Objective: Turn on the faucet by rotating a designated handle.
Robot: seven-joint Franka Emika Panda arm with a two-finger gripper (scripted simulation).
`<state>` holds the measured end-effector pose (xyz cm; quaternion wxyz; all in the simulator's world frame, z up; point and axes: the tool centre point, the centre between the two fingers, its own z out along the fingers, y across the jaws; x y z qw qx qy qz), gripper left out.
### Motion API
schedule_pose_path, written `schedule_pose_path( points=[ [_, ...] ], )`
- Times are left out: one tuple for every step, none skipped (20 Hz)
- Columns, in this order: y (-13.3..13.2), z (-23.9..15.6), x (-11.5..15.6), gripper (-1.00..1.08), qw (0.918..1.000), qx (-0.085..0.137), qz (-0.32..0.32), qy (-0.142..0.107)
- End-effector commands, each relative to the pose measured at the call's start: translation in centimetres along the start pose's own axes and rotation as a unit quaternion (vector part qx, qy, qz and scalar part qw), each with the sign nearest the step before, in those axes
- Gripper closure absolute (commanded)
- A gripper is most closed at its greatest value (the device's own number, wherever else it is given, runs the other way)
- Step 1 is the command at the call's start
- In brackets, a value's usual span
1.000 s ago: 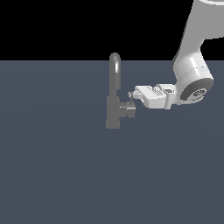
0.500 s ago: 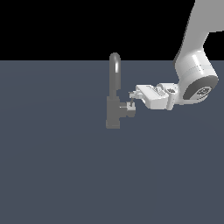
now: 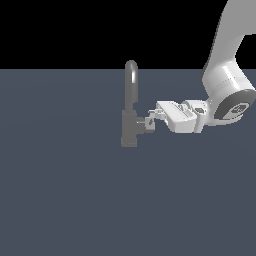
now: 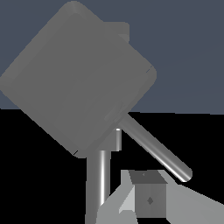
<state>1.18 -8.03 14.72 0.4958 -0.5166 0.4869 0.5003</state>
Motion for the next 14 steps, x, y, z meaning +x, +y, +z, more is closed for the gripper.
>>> schedule_pose_path(
  points=[
    [2.0,-0.1,1.8,1.08,0.9999,-0.001,0.017,-0.004],
    [2.0,-0.1,1.8,1.08,0.9999,-0.001,0.017,-0.004],
    [0.6,0.0,0.3,1.08,1.0000,-0.001,0.001,-0.001],
    [0.9,0.0,1.1,1.08,1.0000,-0.001,0.003,-0.001],
    [1.2,0.0,1.8,1.08,1.0000,-0.001,0.004,-0.001],
    [1.5,0.0,2.5,1.08,1.0000,-0.001,0.006,-0.002],
    [1.8,0.0,3.2,1.08,1.0000,-0.001,0.008,-0.002],
    [2.0,0.0,3.9,1.08,1.0000,-0.001,0.009,-0.002],
    [2.3,0.0,4.6,1.08,0.9999,-0.001,0.011,-0.003],
    [2.6,0.0,5.3,1.08,0.9999,-0.001,0.012,-0.003],
    [2.9,0.0,6.0,1.08,0.9999,-0.001,0.014,-0.003],
    [3.2,0.0,6.6,1.08,0.9999,-0.001,0.016,-0.004],
    [3.4,0.0,7.3,1.08,0.9998,-0.001,0.017,-0.004],
    [3.4,0.0,7.3,1.08,0.9998,-0.001,0.017,-0.004]
  ],
)
